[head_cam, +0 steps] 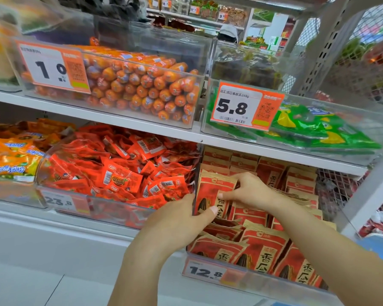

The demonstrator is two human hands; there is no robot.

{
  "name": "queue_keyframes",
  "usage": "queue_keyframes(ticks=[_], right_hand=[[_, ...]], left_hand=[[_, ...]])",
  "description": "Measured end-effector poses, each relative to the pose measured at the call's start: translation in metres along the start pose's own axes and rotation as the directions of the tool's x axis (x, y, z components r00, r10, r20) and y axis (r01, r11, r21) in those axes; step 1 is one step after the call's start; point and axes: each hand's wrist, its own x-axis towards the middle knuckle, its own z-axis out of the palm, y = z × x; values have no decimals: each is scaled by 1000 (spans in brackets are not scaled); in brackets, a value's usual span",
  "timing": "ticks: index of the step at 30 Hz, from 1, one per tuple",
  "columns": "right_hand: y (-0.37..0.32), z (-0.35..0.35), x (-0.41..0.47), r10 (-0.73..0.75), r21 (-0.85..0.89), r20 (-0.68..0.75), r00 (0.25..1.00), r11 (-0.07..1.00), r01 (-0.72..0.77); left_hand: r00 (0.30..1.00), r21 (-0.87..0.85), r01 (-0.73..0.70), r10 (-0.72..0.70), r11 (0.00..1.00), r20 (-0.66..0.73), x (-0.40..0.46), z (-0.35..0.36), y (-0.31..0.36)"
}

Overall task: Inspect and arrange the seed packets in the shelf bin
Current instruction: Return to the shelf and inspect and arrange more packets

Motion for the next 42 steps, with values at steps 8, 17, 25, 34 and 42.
queue_keyframes(ticks=[8,17,25,34,42], right_hand=[[-34,3,-4,-188,-705,-86,978,706,74],[-30,15,0,-176,-697,-193,965,717,-9],[-49,-19,-50,-249,-411,-45,967,887,209],[-56,-9,-52,-118,-556,175,977,808,197],[-51,0,-27,-22,-567,53,998,823,48]], left_hand=[[999,107,10,-5,994,-51,-2,0,7],[999,119,3,1,993,-39,-5,-2,7],[998,137,61,-58,989,-28,-8,-10,9],[991,179,74,-52,981,-122,-9,-11,10],[993,260,73,-46,963,-112,-6,-12,7]])
